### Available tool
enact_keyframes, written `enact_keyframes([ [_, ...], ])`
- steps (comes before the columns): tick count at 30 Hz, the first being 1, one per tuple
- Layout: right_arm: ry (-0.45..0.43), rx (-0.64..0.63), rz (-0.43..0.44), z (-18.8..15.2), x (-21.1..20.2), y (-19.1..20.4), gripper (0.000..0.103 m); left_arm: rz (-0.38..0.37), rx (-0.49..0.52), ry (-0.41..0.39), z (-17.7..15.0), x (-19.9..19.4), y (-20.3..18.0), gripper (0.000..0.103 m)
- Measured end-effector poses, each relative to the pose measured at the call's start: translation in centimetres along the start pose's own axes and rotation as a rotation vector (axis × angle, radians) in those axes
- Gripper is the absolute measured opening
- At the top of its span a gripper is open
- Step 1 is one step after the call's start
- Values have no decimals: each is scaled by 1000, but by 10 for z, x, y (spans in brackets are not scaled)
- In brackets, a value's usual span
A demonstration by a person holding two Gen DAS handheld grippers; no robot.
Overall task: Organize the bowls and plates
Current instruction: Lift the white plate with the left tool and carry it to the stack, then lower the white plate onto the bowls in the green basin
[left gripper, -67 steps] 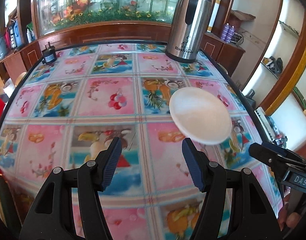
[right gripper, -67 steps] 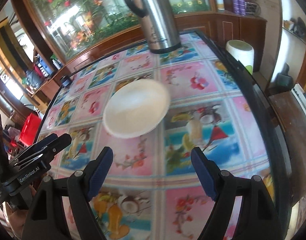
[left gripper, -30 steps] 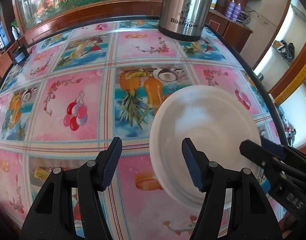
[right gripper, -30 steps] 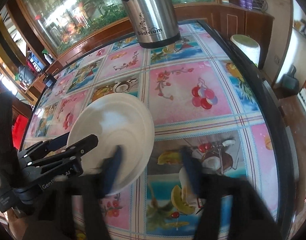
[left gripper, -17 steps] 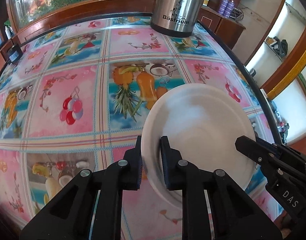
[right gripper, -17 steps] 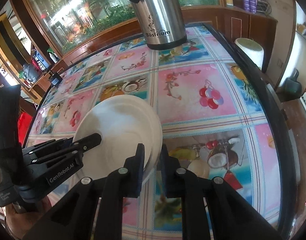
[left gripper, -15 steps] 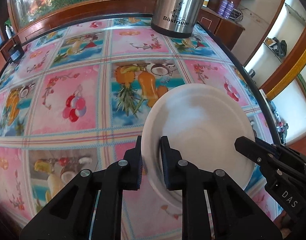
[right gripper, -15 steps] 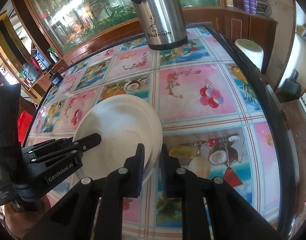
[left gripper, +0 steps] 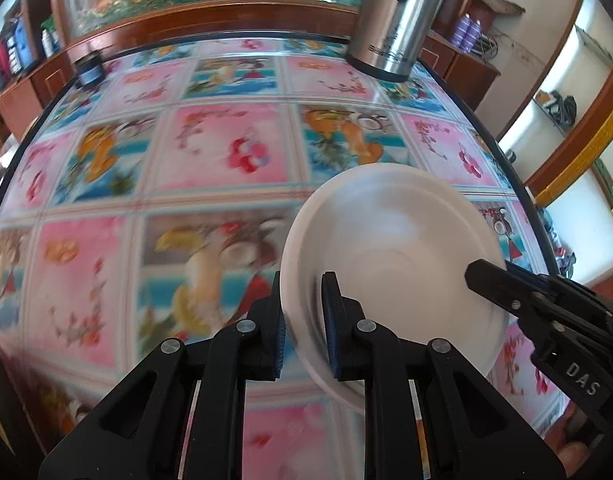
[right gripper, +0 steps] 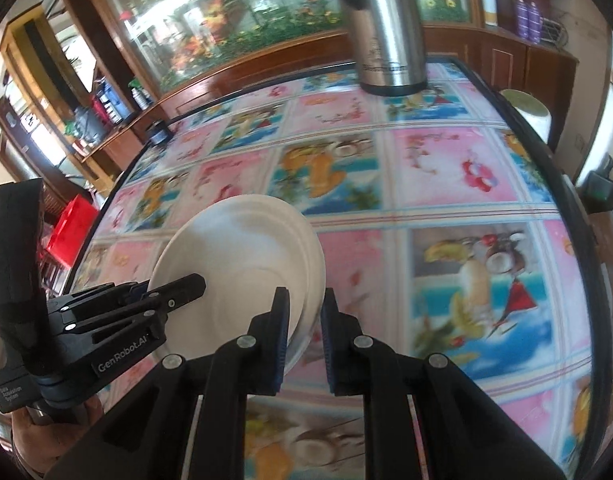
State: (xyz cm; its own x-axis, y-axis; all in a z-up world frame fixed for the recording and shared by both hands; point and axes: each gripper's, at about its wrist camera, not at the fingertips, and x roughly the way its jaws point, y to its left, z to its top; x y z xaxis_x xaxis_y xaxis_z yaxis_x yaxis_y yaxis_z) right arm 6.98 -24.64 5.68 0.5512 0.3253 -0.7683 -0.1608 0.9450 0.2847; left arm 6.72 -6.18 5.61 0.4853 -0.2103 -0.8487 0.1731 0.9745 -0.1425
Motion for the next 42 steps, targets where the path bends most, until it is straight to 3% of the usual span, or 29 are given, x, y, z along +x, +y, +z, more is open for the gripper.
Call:
enact_keyframes([
  [21,16,-186,155,-35,2,139,17,143,-123,-151,-70,-108,114,16],
  [32,8,-275,203,-38,2,201,17,169,-209,-190,-90,-143,166,16],
  [42,22,-389,264,-44,9,270,17,236,-298,-224,-117,-176,222,16],
])
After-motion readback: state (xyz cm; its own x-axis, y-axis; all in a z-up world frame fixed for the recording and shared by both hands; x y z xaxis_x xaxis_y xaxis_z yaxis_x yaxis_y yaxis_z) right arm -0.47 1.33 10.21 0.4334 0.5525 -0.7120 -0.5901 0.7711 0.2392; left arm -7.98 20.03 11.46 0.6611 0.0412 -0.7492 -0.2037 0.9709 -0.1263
